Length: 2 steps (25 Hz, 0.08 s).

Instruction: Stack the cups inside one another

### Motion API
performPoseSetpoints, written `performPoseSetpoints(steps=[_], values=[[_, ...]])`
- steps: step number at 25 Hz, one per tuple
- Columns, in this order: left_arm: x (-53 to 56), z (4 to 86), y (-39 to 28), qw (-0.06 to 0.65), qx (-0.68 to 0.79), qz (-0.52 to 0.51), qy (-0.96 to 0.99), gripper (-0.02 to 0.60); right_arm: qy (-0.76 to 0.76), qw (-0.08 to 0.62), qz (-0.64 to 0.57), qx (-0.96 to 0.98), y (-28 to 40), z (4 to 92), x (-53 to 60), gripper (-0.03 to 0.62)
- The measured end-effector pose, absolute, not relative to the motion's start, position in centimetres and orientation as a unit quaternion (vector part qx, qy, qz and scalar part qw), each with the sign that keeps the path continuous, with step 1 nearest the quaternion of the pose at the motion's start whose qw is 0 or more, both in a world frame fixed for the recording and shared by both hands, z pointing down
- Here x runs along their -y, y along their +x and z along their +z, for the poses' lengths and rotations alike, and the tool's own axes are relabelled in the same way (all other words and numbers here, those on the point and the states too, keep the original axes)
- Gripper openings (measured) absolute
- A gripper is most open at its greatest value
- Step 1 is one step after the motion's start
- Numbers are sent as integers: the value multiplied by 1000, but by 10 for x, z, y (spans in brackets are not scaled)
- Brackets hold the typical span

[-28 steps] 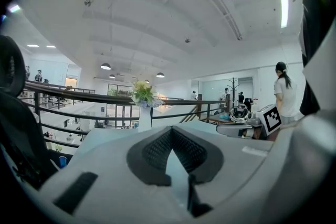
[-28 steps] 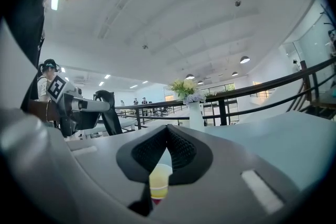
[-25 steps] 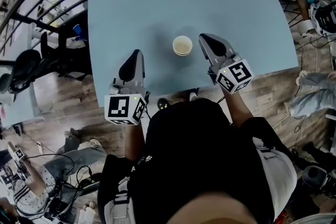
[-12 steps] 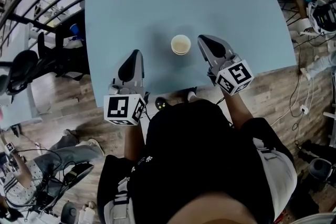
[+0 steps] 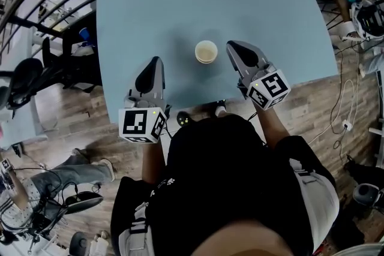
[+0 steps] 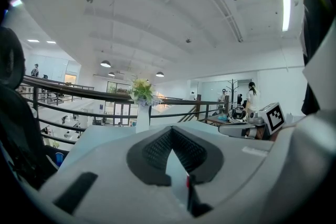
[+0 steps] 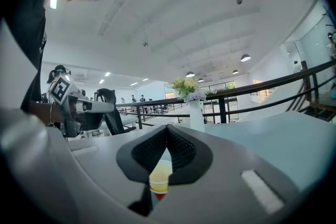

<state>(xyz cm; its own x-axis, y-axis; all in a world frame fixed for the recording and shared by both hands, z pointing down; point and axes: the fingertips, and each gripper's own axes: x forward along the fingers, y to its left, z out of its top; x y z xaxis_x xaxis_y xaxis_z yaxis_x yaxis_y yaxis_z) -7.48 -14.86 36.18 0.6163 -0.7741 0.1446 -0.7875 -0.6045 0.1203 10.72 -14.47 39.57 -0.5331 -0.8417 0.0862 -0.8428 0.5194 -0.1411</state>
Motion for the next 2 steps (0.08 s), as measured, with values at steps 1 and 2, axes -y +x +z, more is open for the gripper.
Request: performPoseSetpoints(steps=[1, 2], values=[[149, 362, -75, 86, 436, 39, 895, -12, 483, 3, 83, 872, 107, 396, 145, 11], [149, 362, -76, 86, 436, 39, 895, -12, 483, 2, 83, 871, 106, 396, 145, 11]])
